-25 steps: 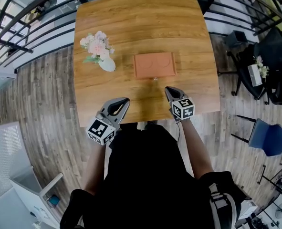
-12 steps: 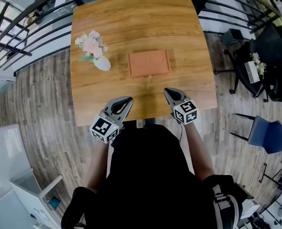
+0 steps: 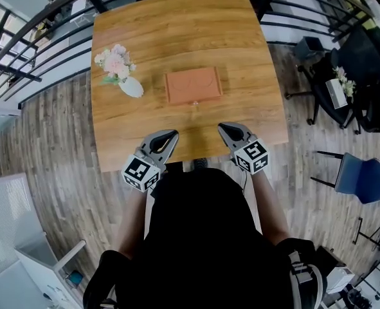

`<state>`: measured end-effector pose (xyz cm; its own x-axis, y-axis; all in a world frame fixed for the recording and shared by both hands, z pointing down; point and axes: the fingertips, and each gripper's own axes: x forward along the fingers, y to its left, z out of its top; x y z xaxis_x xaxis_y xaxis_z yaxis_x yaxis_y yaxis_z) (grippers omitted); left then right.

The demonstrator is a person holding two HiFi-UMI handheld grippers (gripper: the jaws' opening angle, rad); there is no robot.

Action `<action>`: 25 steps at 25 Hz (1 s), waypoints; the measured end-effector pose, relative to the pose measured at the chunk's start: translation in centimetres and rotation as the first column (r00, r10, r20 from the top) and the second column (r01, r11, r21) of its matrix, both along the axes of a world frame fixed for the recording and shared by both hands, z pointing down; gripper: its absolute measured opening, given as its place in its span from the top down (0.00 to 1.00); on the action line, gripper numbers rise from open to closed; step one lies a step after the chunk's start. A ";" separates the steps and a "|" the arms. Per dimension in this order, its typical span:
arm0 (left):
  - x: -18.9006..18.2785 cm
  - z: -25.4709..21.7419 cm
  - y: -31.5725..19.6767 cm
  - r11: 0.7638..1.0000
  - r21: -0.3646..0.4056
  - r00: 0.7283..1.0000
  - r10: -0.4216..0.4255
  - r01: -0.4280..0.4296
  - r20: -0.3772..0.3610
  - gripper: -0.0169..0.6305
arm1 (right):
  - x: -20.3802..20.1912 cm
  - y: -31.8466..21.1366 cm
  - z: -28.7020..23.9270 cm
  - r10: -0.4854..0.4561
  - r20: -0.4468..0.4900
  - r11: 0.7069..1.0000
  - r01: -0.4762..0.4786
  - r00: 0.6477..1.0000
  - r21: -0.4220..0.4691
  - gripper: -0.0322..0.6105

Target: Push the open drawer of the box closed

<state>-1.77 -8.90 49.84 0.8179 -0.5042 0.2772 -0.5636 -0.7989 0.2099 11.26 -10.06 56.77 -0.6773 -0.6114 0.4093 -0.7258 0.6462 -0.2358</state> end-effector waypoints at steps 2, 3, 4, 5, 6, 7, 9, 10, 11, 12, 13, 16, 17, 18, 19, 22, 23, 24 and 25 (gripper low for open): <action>0.6 -0.1 0.3 1.000 0.001 1.000 0.003 -0.003 0.002 0.93 | 0.5 0.4 -0.4 -0.002 0.001 1.000 0.002 1.000 0.011 0.93; 0.8 -0.1 0.4 1.000 0.000 1.000 0.005 -0.005 0.002 0.93 | 0.7 0.6 -0.6 -0.004 0.000 1.000 0.004 1.000 0.016 0.93; 1.1 -0.1 0.5 1.000 0.000 1.000 0.006 -0.006 0.003 0.93 | 0.8 0.8 -0.7 -0.007 0.000 1.000 0.007 1.000 0.023 0.93; 1.3 -0.1 0.6 1.000 0.000 1.000 0.008 -0.008 0.003 0.93 | 0.9 1.0 -0.9 -0.009 0.000 1.000 0.009 1.000 0.029 0.93; 1.5 0.0 0.7 1.000 0.001 1.000 0.010 -0.010 0.005 0.93 | 1.0 1.2 -1.0 -0.012 0.002 0.999 0.012 1.000 0.035 0.93; 1.6 0.0 0.8 1.000 0.003 1.000 0.011 -0.011 0.007 0.93 | 1.1 1.4 -1.1 -0.015 0.007 0.999 0.015 1.000 0.039 0.93; 1.8 0.0 1.0 1.000 0.004 1.000 0.013 -0.013 0.010 0.93 | 1.2 1.8 -1.2 -0.023 0.026 0.999 0.022 0.999 0.041 0.93; 1.9 -0.1 1.1 1.000 0.004 1.000 0.013 -0.013 0.011 0.93 | 1.2 2.0 -1.2 -0.027 0.035 0.999 0.025 0.999 0.041 0.93; 1.9 -0.1 1.1 1.000 0.004 1.000 0.014 -0.014 0.012 0.93 | 1.3 2.1 -1.3 -0.029 0.041 0.999 0.027 0.999 0.041 0.93; 2.0 -0.2 1.2 1.000 0.004 1.000 0.014 -0.014 0.012 0.93 | 1.4 2.3 -1.3 -0.031 0.043 0.999 0.029 0.999 0.042 0.93; 2.0 -0.1 1.3 1.000 0.004 1.000 0.015 -0.015 0.012 0.93 | 1.4 2.5 -1.3 -0.031 0.044 0.999 0.029 0.999 0.044 0.93; 2.1 0.0 1.4 1.000 0.005 1.000 0.014 -0.014 0.014 0.93 | 1.6 2.7 -1.1 -0.028 0.042 0.998 0.026 0.999 0.048 0.93; 2.1 0.0 1.5 1.000 0.006 1.000 0.014 -0.014 0.014 0.93 | 1.7 2.8 -1.0 -0.027 0.041 0.999 0.025 0.999 0.048 0.93; 2.2 -0.1 1.5 1.000 0.007 1.000 0.013 -0.013 0.014 0.93 | 1.8 2.9 -1.0 -0.026 0.042 0.999 0.024 0.999 0.048 0.93; 2.3 -0.2 1.6 1.000 0.009 1.000 0.012 -0.012 0.014 0.93 | 1.9 3.0 -1.1 -0.026 0.044 0.999 0.024 0.999 0.046 0.93; 2.2 -0.4 1.7 1.000 0.012 1.000 0.006 -0.006 0.015 0.93 | 1.8 3.1 -1.1 -0.036 0.060 0.999 0.033 0.998 0.042 0.93; 2.1 -0.5 1.8 1.000 0.012 1.000 0.004 -0.004 0.016 0.93 | 1.8 3.2 -1.1 -0.039 0.064 0.999 0.036 0.997 0.041 0.93; 2.1 -0.5 1.9 1.000 0.012 1.000 0.002 -0.003 0.017 0.93 | 1.7 3.2 -1.0 -0.041 0.067 0.998 0.038 0.997 0.042 0.93; 2.0 -0.4 2.0 1.000 0.012 1.000 0.001 -0.002 0.018 0.93 | 1.6 3.3 -1.1 -0.043 0.068 0.998 0.041 0.997 0.043 0.93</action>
<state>0.23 -6.92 49.40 0.8135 -0.5062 0.2862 -0.5660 -0.8022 0.1900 12.91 -6.78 55.72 -0.7284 -0.5974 0.3356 -0.6808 0.6861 -0.2563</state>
